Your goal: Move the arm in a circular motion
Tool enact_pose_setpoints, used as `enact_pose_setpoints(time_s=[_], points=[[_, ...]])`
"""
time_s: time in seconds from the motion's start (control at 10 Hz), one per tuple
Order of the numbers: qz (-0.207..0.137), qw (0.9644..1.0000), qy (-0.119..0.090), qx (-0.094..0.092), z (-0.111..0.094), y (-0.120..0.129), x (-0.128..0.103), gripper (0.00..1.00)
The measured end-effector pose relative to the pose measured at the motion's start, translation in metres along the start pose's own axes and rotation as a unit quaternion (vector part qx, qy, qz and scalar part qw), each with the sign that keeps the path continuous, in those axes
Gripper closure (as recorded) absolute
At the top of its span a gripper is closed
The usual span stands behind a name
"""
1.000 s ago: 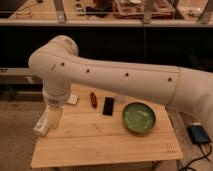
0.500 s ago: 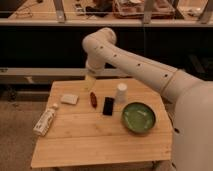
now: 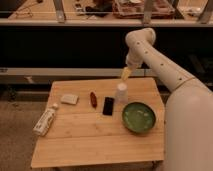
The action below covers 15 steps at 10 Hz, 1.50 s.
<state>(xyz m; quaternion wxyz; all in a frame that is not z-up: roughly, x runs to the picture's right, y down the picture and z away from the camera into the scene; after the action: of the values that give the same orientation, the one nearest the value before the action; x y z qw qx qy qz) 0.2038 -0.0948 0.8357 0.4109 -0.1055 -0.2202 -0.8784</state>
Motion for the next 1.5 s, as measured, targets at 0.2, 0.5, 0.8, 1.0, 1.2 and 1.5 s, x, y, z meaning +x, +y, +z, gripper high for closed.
enact_pose_setpoints(time_s=[0.2, 0.5, 0.8, 1.0, 1.2, 1.5], points=[[0.024, 0.9993, -0.029, 0.003, -0.009, 0.016, -0.04, 0.2], [0.01, 0.9969, -0.076, 0.017, -0.031, -0.001, -0.091, 0.2], [-0.063, 0.9905, -0.115, 0.041, -0.068, -0.087, -0.139, 0.2], [-0.112, 0.9843, -0.12, 0.064, -0.093, -0.189, -0.163, 0.2], [-0.146, 0.9791, -0.115, 0.082, -0.112, -0.263, -0.173, 0.2], [-0.21, 0.9685, -0.073, 0.113, -0.139, -0.36, -0.155, 0.2]])
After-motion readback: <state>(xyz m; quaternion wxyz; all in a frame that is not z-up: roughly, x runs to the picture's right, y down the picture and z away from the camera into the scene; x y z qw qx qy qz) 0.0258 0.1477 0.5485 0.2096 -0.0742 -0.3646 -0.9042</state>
